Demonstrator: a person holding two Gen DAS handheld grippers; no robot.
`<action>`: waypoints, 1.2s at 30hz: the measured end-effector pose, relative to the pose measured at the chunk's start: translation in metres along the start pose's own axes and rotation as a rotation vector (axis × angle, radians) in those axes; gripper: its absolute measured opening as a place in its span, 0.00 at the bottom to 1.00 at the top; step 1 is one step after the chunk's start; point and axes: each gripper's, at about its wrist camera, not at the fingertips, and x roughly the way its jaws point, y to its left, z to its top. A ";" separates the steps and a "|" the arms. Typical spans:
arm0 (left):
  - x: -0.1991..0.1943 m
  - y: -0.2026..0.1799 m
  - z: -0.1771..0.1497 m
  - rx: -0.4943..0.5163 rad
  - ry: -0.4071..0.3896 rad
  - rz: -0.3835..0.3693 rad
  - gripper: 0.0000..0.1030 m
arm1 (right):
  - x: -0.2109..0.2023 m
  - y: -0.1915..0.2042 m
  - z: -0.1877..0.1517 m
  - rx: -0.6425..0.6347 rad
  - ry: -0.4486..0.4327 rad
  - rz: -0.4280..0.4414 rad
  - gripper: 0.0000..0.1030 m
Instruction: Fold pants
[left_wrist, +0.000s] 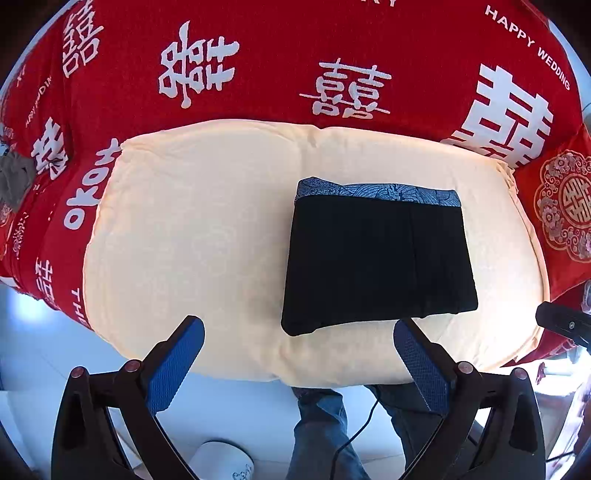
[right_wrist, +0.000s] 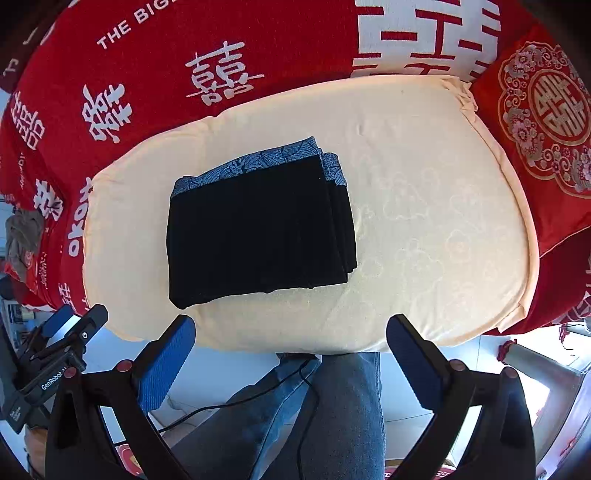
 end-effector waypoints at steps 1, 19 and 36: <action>-0.001 0.002 0.000 -0.006 0.004 -0.011 1.00 | -0.004 0.002 -0.001 -0.007 -0.002 -0.003 1.00; -0.020 -0.035 -0.017 -0.039 0.031 0.056 1.00 | -0.010 0.015 0.018 -0.211 0.053 -0.005 1.00; -0.029 -0.069 -0.015 -0.026 0.054 0.106 1.00 | 0.005 0.010 0.031 -0.236 0.132 0.019 1.00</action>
